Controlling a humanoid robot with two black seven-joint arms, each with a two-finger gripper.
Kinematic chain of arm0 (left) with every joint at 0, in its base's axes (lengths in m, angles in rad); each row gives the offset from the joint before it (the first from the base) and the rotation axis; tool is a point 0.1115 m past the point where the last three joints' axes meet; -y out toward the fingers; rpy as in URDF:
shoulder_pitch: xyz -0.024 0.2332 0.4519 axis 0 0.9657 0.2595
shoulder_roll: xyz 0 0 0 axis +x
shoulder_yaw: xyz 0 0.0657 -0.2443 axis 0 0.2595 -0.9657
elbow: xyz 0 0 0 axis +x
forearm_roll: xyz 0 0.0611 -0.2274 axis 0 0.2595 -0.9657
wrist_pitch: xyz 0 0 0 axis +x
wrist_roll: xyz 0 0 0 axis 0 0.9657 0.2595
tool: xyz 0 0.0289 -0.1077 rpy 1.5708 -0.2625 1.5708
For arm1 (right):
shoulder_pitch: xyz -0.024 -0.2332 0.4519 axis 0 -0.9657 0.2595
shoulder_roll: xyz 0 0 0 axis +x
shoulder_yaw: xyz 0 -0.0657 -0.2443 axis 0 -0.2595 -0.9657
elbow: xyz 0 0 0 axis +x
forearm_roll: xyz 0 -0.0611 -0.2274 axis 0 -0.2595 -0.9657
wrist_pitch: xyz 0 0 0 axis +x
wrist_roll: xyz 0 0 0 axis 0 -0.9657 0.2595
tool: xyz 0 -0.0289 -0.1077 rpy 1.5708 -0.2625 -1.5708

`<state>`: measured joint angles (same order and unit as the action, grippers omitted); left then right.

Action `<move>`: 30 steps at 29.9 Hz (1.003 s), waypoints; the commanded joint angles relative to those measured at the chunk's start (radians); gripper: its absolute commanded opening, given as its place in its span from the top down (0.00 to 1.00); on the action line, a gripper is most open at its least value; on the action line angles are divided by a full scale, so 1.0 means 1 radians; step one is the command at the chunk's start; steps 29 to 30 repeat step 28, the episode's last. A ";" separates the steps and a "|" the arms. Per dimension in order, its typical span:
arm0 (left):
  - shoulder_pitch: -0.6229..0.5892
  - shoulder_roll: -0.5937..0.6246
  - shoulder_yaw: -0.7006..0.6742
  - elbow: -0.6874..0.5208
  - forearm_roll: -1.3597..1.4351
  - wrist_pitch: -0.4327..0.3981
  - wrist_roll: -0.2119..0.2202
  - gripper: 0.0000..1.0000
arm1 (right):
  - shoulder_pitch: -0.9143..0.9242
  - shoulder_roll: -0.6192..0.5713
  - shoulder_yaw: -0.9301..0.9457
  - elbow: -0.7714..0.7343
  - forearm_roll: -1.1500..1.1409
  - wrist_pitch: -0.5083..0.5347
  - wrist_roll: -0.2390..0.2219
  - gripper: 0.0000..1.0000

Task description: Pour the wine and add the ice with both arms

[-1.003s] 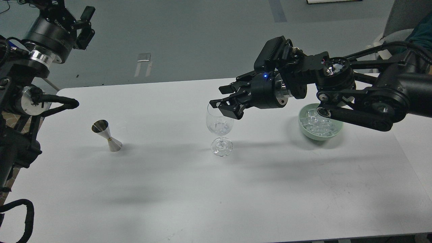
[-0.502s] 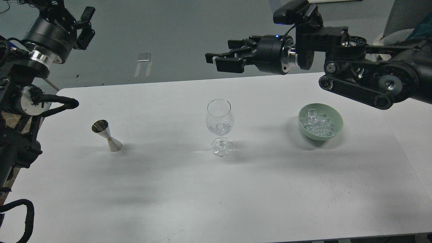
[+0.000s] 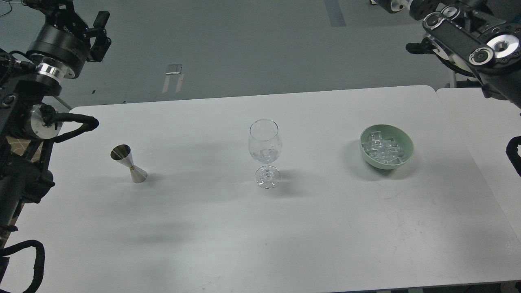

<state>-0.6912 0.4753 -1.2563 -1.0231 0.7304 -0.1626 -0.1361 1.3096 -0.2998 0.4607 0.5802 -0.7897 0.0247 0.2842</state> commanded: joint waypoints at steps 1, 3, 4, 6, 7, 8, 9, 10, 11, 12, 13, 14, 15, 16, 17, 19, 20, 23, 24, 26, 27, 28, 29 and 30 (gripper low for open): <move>-0.022 -0.006 0.003 0.038 0.001 0.017 0.001 0.02 | -0.024 0.024 0.061 -0.059 0.154 -0.009 -0.002 0.00; -0.051 -0.027 0.005 0.072 0.001 0.015 0.004 0.02 | -0.027 0.034 0.087 -0.086 0.222 -0.002 0.000 0.00; -0.073 -0.041 0.003 0.095 0.001 0.011 0.010 0.02 | -0.032 0.036 0.102 -0.097 0.254 -0.002 0.000 0.00; -0.100 -0.056 0.005 0.126 0.000 0.006 0.010 0.02 | -0.044 0.039 0.136 -0.100 0.294 0.000 0.000 0.00; -0.109 -0.060 0.005 0.136 0.000 0.005 0.012 0.02 | -0.049 0.041 0.150 -0.100 0.306 0.001 0.000 0.00; -0.126 -0.069 0.005 0.164 0.000 -0.001 0.015 0.02 | -0.064 0.051 0.183 -0.100 0.335 0.004 0.000 0.00; -0.136 -0.073 0.005 0.178 0.000 -0.005 0.015 0.02 | -0.075 0.059 0.203 -0.099 0.349 0.004 0.000 0.00; -0.155 -0.086 0.005 0.204 0.000 -0.015 0.016 0.02 | -0.094 0.076 0.246 -0.097 0.371 0.006 0.000 0.00; -0.166 -0.089 0.005 0.219 0.000 -0.024 0.016 0.02 | -0.102 0.080 0.269 -0.097 0.377 0.008 0.000 0.00; -0.188 -0.095 0.005 0.250 -0.002 -0.041 0.016 0.02 | -0.114 0.088 0.312 -0.097 0.380 0.008 0.000 0.00; -0.206 -0.101 0.003 0.282 -0.005 -0.057 0.016 0.02 | -0.124 0.091 0.349 -0.095 0.380 0.008 0.001 0.00; -0.206 -0.101 0.003 0.282 -0.005 -0.057 0.016 0.02 | -0.124 0.091 0.349 -0.095 0.380 0.008 0.001 0.00; -0.220 -0.109 0.003 0.308 -0.016 -0.073 0.016 0.02 | -0.133 0.100 0.375 -0.094 0.382 0.008 0.001 0.00; -0.228 -0.116 0.005 0.328 -0.037 -0.086 0.016 0.02 | -0.142 0.111 0.392 -0.094 0.382 0.008 0.003 0.00; -0.229 -0.118 0.005 0.333 -0.046 -0.092 0.016 0.02 | -0.144 0.116 0.397 -0.094 0.382 0.008 0.004 0.00; -0.232 -0.124 0.005 0.339 -0.097 -0.110 0.016 0.02 | -0.148 0.131 0.400 -0.100 0.382 0.001 0.009 0.00; -0.232 -0.124 0.005 0.339 -0.109 -0.113 0.016 0.02 | -0.150 0.133 0.400 -0.102 0.382 0.001 0.009 0.00; -0.234 -0.138 0.006 0.340 -0.120 -0.120 0.016 0.02 | -0.151 0.136 0.400 -0.102 0.382 0.000 0.010 0.00; -0.234 -0.144 0.008 0.342 -0.120 -0.118 0.018 0.02 | -0.150 0.145 0.400 -0.103 0.382 -0.002 0.010 0.00; -0.234 -0.158 0.017 0.350 -0.120 -0.115 0.021 0.02 | -0.148 0.157 0.400 -0.109 0.382 -0.005 0.010 0.00; -0.237 -0.161 0.027 0.356 -0.121 -0.112 0.024 0.02 | -0.148 0.157 0.401 -0.112 0.382 -0.005 0.010 0.00; -0.246 -0.162 0.053 0.373 -0.121 -0.107 0.027 0.02 | -0.147 0.157 0.400 -0.112 0.382 -0.005 0.010 0.00; -0.246 -0.162 0.053 0.373 -0.121 -0.107 0.027 0.02 | -0.147 0.157 0.400 -0.112 0.382 -0.005 0.010 0.00; -0.246 -0.162 0.053 0.373 -0.121 -0.107 0.027 0.02 | -0.147 0.157 0.400 -0.112 0.382 -0.005 0.010 0.00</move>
